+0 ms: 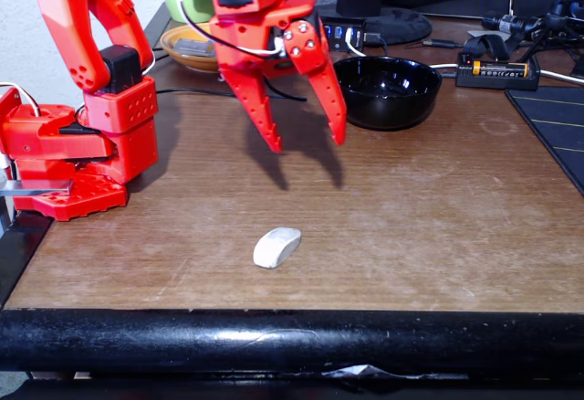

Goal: Ramasse la gomme et mets-la dans le bol.

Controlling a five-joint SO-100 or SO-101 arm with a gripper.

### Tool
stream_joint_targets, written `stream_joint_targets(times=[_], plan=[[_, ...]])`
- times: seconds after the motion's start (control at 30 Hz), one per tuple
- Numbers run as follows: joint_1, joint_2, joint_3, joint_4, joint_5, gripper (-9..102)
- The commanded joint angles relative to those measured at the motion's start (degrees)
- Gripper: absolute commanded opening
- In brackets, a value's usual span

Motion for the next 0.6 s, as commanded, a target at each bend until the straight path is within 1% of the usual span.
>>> stream_joint_targets(times=[0.0,0.17,0.23,0.37,0.57], plan=[[2.64,0.62,-4.92,-1.14,-0.53,25],[4.57,-8.09,-14.33,2.29,-1.76,27],[4.83,-9.23,-15.47,2.29,-1.93,28],[4.92,-9.67,-15.12,2.90,-3.43,30],[5.10,-7.56,-10.63,4.22,-6.77,30]])
